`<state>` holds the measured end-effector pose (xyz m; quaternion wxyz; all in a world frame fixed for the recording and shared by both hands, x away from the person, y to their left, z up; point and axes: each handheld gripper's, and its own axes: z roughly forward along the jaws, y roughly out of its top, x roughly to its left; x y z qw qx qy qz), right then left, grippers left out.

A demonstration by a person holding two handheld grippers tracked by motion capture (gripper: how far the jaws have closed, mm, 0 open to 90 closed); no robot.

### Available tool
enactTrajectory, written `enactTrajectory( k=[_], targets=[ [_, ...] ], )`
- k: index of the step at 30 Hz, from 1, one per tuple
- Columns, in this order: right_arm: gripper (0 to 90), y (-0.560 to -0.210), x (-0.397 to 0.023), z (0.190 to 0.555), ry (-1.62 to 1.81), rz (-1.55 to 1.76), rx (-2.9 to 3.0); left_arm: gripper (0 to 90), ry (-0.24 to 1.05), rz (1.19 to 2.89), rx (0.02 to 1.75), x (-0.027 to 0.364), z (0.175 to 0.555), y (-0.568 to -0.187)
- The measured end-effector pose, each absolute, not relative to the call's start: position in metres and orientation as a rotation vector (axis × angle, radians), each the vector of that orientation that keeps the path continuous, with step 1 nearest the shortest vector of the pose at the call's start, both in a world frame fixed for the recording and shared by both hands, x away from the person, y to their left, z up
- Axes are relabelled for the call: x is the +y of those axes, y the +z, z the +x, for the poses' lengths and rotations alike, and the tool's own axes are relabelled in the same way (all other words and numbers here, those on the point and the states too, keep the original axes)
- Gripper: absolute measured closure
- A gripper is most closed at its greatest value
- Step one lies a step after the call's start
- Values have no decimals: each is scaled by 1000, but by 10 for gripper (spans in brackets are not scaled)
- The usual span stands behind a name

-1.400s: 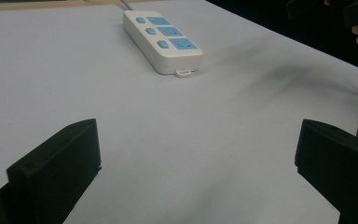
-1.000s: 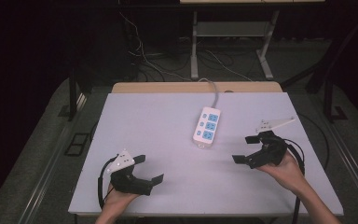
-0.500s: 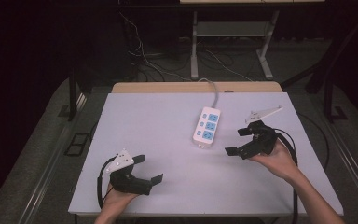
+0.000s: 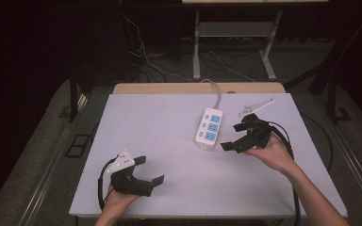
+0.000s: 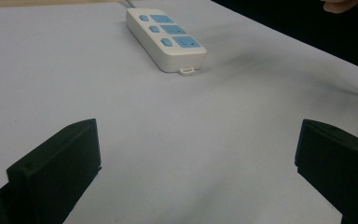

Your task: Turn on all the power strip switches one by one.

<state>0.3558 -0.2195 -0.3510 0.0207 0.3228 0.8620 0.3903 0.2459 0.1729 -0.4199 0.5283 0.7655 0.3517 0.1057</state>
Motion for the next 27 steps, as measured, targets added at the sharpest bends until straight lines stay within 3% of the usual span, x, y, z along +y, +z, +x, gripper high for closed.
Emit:
enactTrajectory(
  k=[27],
  targets=[
    [5, -344, -188, 400, 1167, 1062, 2692, 0, 246, 1832, 839, 173, 246, -420]
  ],
)
